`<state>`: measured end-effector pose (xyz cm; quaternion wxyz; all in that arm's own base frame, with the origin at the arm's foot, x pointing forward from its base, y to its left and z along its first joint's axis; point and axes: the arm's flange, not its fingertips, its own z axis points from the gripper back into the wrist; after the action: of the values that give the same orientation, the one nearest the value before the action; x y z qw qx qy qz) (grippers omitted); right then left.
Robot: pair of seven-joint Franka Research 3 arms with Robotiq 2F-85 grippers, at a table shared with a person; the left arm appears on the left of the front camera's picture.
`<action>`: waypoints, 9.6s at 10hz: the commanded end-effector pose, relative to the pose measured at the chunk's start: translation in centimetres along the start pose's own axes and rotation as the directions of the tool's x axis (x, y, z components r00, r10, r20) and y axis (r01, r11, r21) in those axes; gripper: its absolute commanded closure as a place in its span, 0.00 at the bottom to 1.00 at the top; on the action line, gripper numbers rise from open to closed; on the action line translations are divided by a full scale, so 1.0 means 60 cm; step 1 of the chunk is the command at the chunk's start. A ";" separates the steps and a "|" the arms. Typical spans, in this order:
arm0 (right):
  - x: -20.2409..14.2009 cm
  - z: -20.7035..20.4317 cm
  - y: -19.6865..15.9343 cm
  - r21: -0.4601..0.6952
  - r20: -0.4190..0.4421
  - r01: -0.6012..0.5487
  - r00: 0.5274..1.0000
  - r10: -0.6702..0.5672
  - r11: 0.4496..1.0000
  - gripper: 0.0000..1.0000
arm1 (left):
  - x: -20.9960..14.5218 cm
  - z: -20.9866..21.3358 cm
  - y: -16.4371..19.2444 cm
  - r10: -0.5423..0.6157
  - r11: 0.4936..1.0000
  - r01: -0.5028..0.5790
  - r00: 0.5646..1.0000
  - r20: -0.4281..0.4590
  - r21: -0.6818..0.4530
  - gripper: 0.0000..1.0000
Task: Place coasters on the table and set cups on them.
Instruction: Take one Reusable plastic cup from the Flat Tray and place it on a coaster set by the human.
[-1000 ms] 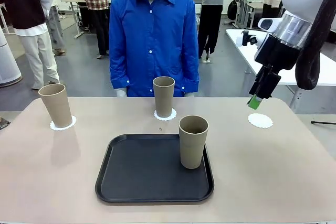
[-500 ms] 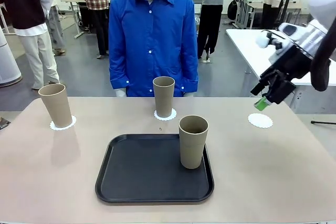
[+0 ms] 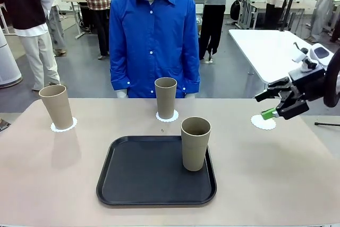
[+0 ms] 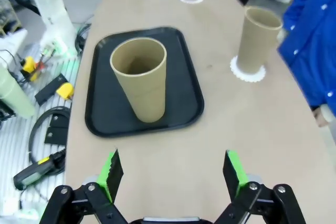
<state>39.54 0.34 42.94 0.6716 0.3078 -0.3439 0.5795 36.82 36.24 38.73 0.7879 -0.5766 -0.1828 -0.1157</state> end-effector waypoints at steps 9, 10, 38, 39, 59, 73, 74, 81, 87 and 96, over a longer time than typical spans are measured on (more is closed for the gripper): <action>-0.104 -0.134 0.004 0.051 0.098 0.129 0.986 -0.133 0.990 0.00 | -0.004 0.003 -0.004 -0.002 1.000 0.002 1.000 -0.009 -0.004 0.00; -0.104 -0.134 0.004 0.051 0.098 0.129 0.986 -0.133 0.990 0.00 | -0.004 0.003 -0.004 -0.002 1.000 0.002 1.000 -0.009 -0.004 0.00; -0.113 -0.319 -0.042 0.282 0.326 -0.062 0.945 -0.035 0.958 0.00 | -0.004 0.003 -0.004 -0.002 1.000 0.002 1.000 -0.009 -0.004 0.00; -0.111 -0.324 -0.042 0.292 0.326 -0.076 0.945 -0.024 0.954 0.00 | -0.004 0.003 -0.004 -0.002 1.000 0.002 1.000 -0.009 -0.004 0.00; -0.099 -0.418 -0.036 0.436 0.349 -0.187 0.937 0.026 0.881 1.00 | -0.004 0.003 -0.004 -0.002 1.000 0.002 1.000 -0.009 -0.004 0.00; 0.154 -0.185 -0.005 0.273 0.273 -0.028 0.961 -0.049 0.962 0.27 | -0.004 0.003 -0.004 -0.002 1.000 0.002 1.000 -0.009 -0.004 0.00; 0.151 -0.182 -0.012 0.266 0.318 -0.066 0.948 -0.023 0.962 0.27 | -0.004 0.003 -0.004 -0.002 1.000 0.002 1.000 -0.009 -0.004 0.00; 0.014 0.034 -0.111 0.030 0.302 0.114 0.946 -0.118 0.993 0.18 | -0.004 0.003 -0.004 -0.002 1.000 0.002 1.000 -0.009 -0.004 0.00; -0.119 0.190 -0.149 -0.098 0.470 0.240 0.867 -0.168 0.966 0.18 | -0.004 0.003 -0.004 -0.002 1.000 0.002 1.000 -0.009 -0.004 0.00; -0.150 0.180 -0.181 -0.015 0.444 0.191 0.881 -0.165 0.981 0.18 | -0.004 0.003 -0.004 -0.002 1.000 0.002 1.000 -0.009 -0.004 0.00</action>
<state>46.36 -14.32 42.64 0.6571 0.4230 -0.4845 0.3931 36.77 36.30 38.69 0.7876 -0.5770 -0.1833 -0.1151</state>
